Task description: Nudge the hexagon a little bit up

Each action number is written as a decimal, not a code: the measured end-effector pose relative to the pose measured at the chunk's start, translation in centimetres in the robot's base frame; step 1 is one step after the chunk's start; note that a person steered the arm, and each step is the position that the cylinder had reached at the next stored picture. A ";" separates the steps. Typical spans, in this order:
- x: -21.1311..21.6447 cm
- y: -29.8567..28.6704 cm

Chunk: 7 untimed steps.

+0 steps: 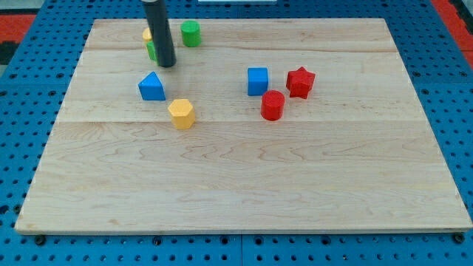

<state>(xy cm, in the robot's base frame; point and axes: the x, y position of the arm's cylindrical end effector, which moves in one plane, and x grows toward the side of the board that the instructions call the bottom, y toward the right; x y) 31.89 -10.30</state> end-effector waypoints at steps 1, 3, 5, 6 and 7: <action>6.7 7.9; 17.4 5.9; 12.2 4.1; 12.2 4.5; 12.6 4.7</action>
<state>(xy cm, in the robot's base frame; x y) 44.53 -5.55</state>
